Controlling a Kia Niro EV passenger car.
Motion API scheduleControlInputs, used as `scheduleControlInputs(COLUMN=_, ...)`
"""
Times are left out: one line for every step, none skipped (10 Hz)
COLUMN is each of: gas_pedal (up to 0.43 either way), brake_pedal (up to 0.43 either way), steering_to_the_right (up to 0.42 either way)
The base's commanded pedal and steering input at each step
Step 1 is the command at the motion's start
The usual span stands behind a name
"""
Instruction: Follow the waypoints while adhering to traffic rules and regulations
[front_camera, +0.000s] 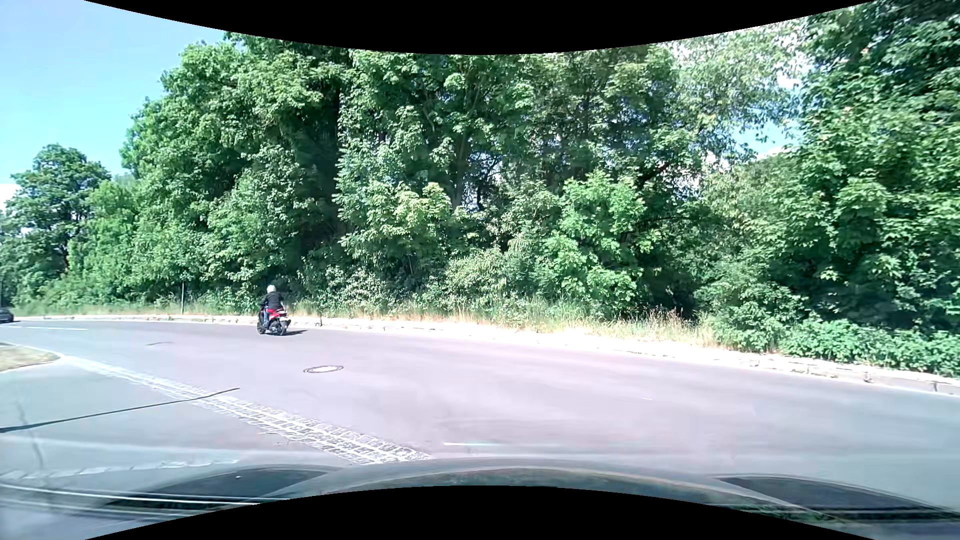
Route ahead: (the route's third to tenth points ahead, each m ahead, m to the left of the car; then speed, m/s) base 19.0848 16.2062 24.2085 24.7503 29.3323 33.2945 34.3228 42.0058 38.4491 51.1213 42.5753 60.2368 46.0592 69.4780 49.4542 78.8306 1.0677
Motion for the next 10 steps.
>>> scheduleControlInputs(gas_pedal=0.000, brake_pedal=0.165, steering_to_the_right=-0.023)
scheduleControlInputs(gas_pedal=0.000, brake_pedal=0.171, steering_to_the_right=-0.024)
scheduleControlInputs(gas_pedal=0.000, brake_pedal=0.171, steering_to_the_right=-0.024)
scheduleControlInputs(gas_pedal=0.000, brake_pedal=0.165, steering_to_the_right=-0.024)
scheduleControlInputs(gas_pedal=0.000, brake_pedal=0.171, steering_to_the_right=-0.024)
scheduleControlInputs(gas_pedal=0.000, brake_pedal=0.177, steering_to_the_right=-0.027)
scheduleControlInputs(gas_pedal=0.000, brake_pedal=0.006, steering_to_the_right=-0.031)
scheduleControlInputs(gas_pedal=0.000, brake_pedal=0.006, steering_to_the_right=-0.041)
scheduleControlInputs(gas_pedal=0.000, brake_pedal=0.006, steering_to_the_right=-0.045)
scheduleControlInputs(gas_pedal=0.000, brake_pedal=0.006, steering_to_the_right=-0.055)
